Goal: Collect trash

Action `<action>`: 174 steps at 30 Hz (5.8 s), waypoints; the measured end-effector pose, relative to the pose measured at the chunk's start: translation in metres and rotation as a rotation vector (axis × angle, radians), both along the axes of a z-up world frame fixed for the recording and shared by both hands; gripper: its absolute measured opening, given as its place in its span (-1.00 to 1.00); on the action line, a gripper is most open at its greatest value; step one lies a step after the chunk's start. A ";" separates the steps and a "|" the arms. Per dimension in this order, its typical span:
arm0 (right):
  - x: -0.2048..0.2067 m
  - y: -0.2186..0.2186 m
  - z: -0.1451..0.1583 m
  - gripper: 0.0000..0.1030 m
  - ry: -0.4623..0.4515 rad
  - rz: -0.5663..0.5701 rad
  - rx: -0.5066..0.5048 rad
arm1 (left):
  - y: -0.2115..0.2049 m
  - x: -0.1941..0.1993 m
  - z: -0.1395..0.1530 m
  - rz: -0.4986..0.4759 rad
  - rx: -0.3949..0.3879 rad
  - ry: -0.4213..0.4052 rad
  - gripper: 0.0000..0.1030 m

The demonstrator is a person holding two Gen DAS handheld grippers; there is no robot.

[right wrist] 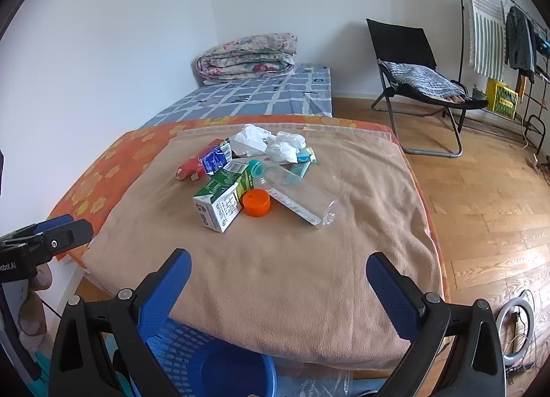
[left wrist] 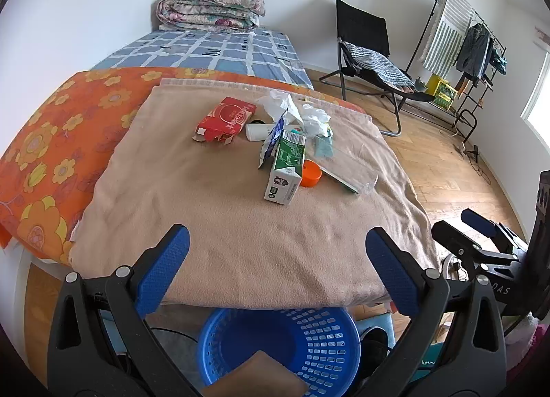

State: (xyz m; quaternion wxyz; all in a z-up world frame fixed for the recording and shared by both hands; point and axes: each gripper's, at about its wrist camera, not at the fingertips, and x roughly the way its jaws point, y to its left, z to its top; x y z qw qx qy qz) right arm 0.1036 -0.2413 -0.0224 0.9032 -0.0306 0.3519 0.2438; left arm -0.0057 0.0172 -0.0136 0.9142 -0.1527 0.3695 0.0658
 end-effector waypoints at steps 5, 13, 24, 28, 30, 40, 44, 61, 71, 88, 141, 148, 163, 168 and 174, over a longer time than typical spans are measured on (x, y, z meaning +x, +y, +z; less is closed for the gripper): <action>0.001 -0.003 0.000 0.99 0.013 -0.012 0.012 | 0.000 0.001 -0.001 0.000 0.000 0.002 1.00; 0.000 -0.001 0.002 0.99 0.002 -0.010 0.003 | 0.001 0.001 -0.001 -0.001 0.000 0.004 1.00; 0.001 0.000 0.002 0.99 0.019 -0.018 0.009 | 0.001 0.001 -0.001 -0.002 -0.001 0.004 1.00; 0.002 -0.001 0.002 0.99 0.019 -0.018 0.010 | 0.002 0.001 -0.001 -0.002 -0.001 0.003 1.00; 0.002 0.000 0.002 0.99 0.020 -0.018 0.010 | 0.002 0.000 -0.002 -0.001 -0.003 0.003 1.00; 0.003 -0.002 0.000 0.99 0.023 -0.017 0.012 | 0.003 0.001 -0.003 -0.002 -0.004 0.004 1.00; 0.003 -0.002 -0.001 0.99 0.023 -0.016 0.012 | 0.004 0.000 -0.003 -0.002 -0.005 0.005 1.00; 0.005 -0.004 -0.004 0.99 0.043 -0.026 0.018 | 0.007 -0.001 -0.009 -0.001 -0.006 0.010 1.00; 0.006 -0.004 -0.004 0.99 0.045 -0.025 0.021 | 0.008 -0.002 -0.012 0.000 -0.004 0.012 1.00; 0.052 -0.008 0.012 0.99 -0.015 -0.001 0.110 | 0.009 0.021 -0.045 -0.008 -0.040 0.104 1.00; 0.223 0.092 -0.095 0.66 0.223 0.180 -0.179 | 0.013 0.181 -0.093 -0.049 -0.077 0.209 -0.07; 0.222 0.101 -0.105 0.54 0.251 0.223 -0.195 | 0.015 0.180 -0.093 -0.052 -0.082 0.200 -0.08; 0.202 0.096 -0.105 0.31 0.241 0.238 -0.248 | 0.022 0.166 -0.081 -0.048 -0.093 0.169 -0.10; 0.195 0.091 -0.105 0.22 0.269 0.264 -0.260 | 0.022 0.158 -0.078 -0.067 -0.088 0.173 -0.13; 0.194 0.094 -0.119 0.24 0.297 0.250 -0.323 | 0.021 0.158 -0.089 -0.081 -0.101 0.210 -0.13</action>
